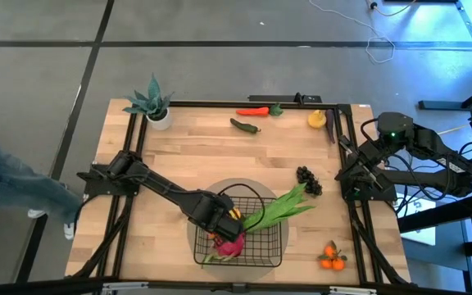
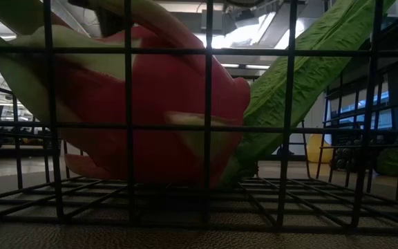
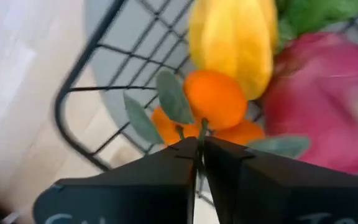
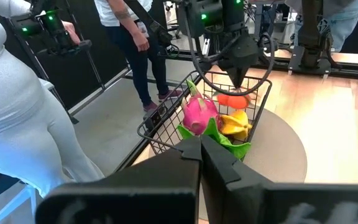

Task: Build produce basket
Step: Put the left bunch of oranges into the black mesh basket, then put the pear into the black mesh basket

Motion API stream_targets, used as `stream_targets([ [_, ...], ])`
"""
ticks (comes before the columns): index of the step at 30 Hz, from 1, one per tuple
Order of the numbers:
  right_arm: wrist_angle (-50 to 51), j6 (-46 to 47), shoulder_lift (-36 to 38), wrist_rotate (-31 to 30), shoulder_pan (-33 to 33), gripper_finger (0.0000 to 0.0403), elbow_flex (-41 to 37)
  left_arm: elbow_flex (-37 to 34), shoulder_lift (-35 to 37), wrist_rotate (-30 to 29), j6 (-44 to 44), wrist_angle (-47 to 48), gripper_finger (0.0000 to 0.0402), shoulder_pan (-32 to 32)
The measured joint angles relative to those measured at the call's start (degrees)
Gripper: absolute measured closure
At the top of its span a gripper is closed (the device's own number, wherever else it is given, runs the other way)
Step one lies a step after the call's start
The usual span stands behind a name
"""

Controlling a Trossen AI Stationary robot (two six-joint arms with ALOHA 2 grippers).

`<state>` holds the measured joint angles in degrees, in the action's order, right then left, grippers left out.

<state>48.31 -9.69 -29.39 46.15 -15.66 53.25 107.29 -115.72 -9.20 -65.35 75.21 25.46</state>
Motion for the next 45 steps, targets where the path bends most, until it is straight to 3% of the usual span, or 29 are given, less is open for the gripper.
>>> stream_targets([
  [17,-0.1,0.0,0.0,-2.2,0.0,0.0402,0.0,0.0,0.3,3.9,1.3,-1.5,0.0318,-2.3],
  [22,-0.1,0.0,0.0,-11.1,0.0,0.0402,0.0,1.7,2.7,-1.8,1.0,-0.6,0.0321,-1.9],
  [33,-0.5,1.9,0.0,-22.3,0.0,0.0402,0.0,3.4,7.7,-17.0,-2.0,0.1,0.0321,-2.9],
  [39,-1.1,5.2,-2.0,-24.1,0.0,0.0402,0.0,3.4,9.2,-20.9,-3.5,0.8,0.0318,-4.8],
  [45,-3.5,8.0,-8.7,-26.4,0.0,0.0402,0.0,3.4,10.5,-23.4,-3.5,2.0,0.0318,-6.9],
])
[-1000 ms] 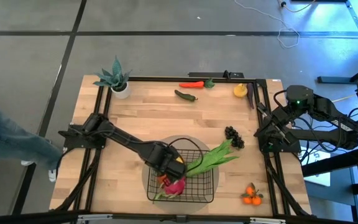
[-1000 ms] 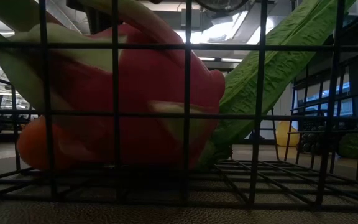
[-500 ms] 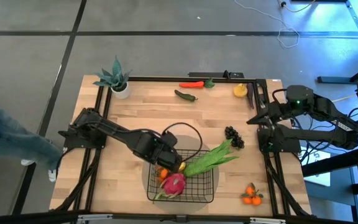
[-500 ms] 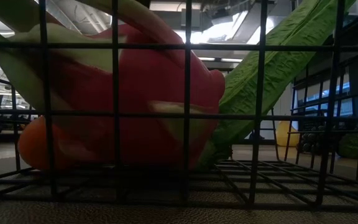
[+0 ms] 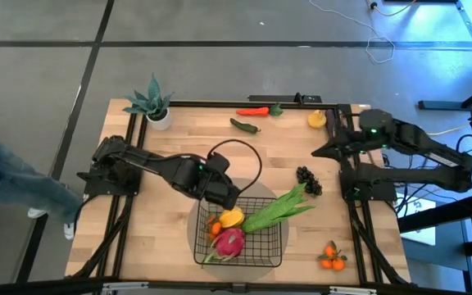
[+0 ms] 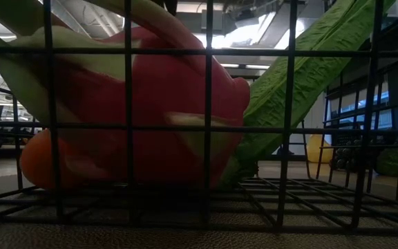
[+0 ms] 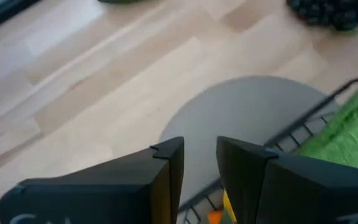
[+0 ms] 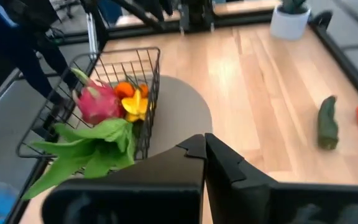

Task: Build produce basket
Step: Put the pear into the black mesh basket

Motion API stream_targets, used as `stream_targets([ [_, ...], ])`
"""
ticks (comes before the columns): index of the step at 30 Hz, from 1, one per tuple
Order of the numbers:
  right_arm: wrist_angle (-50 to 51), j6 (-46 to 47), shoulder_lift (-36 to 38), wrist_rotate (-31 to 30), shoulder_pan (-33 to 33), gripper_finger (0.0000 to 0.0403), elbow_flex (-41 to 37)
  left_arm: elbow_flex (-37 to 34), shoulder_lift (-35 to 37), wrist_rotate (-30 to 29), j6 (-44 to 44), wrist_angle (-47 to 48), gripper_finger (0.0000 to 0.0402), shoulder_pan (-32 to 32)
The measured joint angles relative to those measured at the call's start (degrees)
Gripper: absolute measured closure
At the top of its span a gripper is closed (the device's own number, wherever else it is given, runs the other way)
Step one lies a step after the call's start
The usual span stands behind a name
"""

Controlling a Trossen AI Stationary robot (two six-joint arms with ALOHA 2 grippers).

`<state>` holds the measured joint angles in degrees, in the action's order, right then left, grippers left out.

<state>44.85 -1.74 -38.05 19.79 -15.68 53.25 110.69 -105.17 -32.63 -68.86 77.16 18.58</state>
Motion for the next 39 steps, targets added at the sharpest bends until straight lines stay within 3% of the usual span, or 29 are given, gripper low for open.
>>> stream_targets([
  [4,-0.7,1.7,-5.7,-0.5,-0.1,0.0402,0.2,0.0,1.0,-1.9,1.3,0.9,0.0318,-1.3],
  [8,1.4,4.1,-11.8,-4.9,-1.1,0.0402,3.6,0.0,2.3,-2.4,3.7,2.4,0.0318,-2.8],
  [12,9.1,7.7,-17.5,-7.5,-2.8,0.0402,8.6,0.0,3.4,-2.4,7.4,3.9,0.0318,-4.5],
  [17,23.7,19.4,-22.7,-10.9,-3.9,0.0402,13.4,0.0,5.9,-2.6,12.3,6.2,0.0317,-7.3],
  [25,35.6,42.1,-25.8,-6.7,-0.9,0.0402,13.9,0.0,9.2,-3.4,20.2,7.5,0.0317,-12.7],
  [33,35.2,41.7,-27.2,-1.2,0.1,0.0400,13.9,0.0,10.7,-3.1,26.6,8.3,0.0317,-16.3],
  [39,35.4,40.4,-28.4,-0.6,0.7,0.0351,13.9,0.0,11.3,-2.0,27.5,8.3,0.0317,-17.2],
])
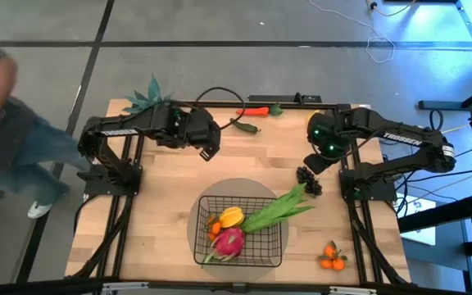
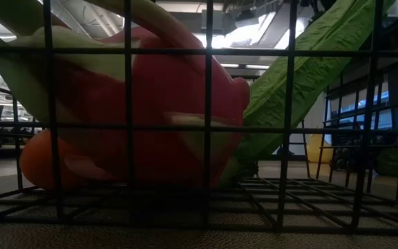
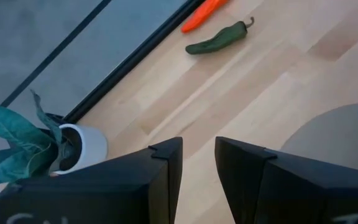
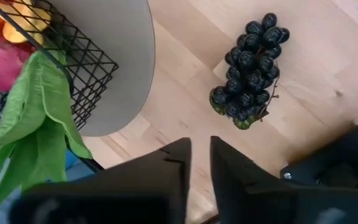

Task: Build produce basket
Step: Put the pear into the black mesh basket

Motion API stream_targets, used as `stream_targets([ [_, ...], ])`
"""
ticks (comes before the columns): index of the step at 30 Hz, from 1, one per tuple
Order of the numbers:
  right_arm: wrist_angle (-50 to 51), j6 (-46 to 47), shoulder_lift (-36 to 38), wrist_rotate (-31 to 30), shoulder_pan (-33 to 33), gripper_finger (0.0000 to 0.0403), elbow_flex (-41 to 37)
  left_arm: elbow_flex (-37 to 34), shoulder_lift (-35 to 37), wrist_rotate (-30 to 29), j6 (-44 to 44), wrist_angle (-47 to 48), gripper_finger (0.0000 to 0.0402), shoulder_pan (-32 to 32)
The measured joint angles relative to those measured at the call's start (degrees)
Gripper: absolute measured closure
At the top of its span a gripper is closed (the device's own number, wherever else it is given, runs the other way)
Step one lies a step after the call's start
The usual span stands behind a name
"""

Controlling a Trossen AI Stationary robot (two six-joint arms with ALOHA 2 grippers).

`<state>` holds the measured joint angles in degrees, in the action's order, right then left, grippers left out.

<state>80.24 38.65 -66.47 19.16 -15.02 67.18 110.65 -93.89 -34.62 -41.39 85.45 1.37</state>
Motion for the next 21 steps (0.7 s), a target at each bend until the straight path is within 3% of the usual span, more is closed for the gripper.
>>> stream_targets([
  [7,0.2,7.9,-2.0,-5.2,0.5,0.0293,-3.6,0.0,0.2,1.4,-0.3,-0.2,0.0317,0.5],
  [15,-8.6,8.7,-2.1,-4.2,0.5,0.0288,-14.9,0.0,0.2,2.3,-0.5,-1.2,0.0317,1.0],
  [21,-14.2,6.1,-2.1,-8.5,-4.1,0.0288,-16.3,0.0,0.2,2.4,-0.5,-1.9,0.0318,1.0],
])
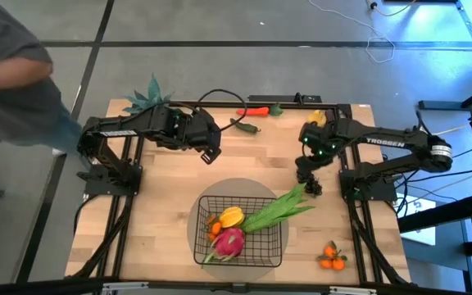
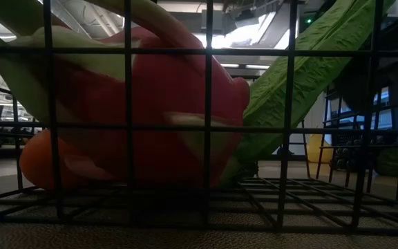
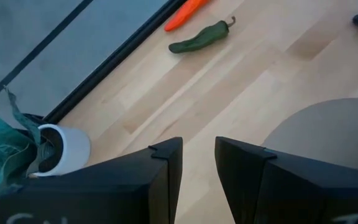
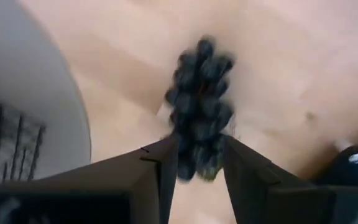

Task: Build produce basket
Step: Put the pear into the black mesh basket

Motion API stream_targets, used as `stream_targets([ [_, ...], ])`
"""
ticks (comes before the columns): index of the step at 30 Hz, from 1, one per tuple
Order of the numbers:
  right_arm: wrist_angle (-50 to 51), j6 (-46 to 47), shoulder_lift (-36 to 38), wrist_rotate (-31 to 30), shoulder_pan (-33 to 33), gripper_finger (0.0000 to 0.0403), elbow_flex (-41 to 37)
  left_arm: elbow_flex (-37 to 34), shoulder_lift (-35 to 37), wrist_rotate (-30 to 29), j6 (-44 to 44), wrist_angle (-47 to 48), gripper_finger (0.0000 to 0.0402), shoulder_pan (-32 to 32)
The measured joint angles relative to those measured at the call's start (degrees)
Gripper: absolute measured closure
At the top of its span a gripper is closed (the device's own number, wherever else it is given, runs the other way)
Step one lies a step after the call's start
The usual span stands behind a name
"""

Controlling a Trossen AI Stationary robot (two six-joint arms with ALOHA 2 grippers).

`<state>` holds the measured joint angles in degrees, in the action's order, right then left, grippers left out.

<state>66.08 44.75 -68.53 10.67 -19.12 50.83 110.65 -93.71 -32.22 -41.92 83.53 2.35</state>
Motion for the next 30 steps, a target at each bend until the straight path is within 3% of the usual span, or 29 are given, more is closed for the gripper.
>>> stream_targets([
  [11,-0.4,-4.8,0.0,-14.0,-17.1,0.0288,9.2,0.0,0.0,0.0,0.4,-0.1,0.0318,0.0],
  [17,-7.2,-6.3,-1.1,-14.4,-26.4,0.0288,9.0,0.0,0.0,0.1,2.8,-0.1,0.0318,-0.6],
  [21,-13.1,-8.9,-4.1,-17.0,-29.7,0.0288,9.0,0.0,0.0,0.3,4.0,-0.1,0.0318,-1.3],
  [30,-15.4,-9.5,-10.0,-24.6,-33.2,0.0296,9.0,0.0,-0.1,0.4,7.8,0.0,0.0318,-3.2],
])
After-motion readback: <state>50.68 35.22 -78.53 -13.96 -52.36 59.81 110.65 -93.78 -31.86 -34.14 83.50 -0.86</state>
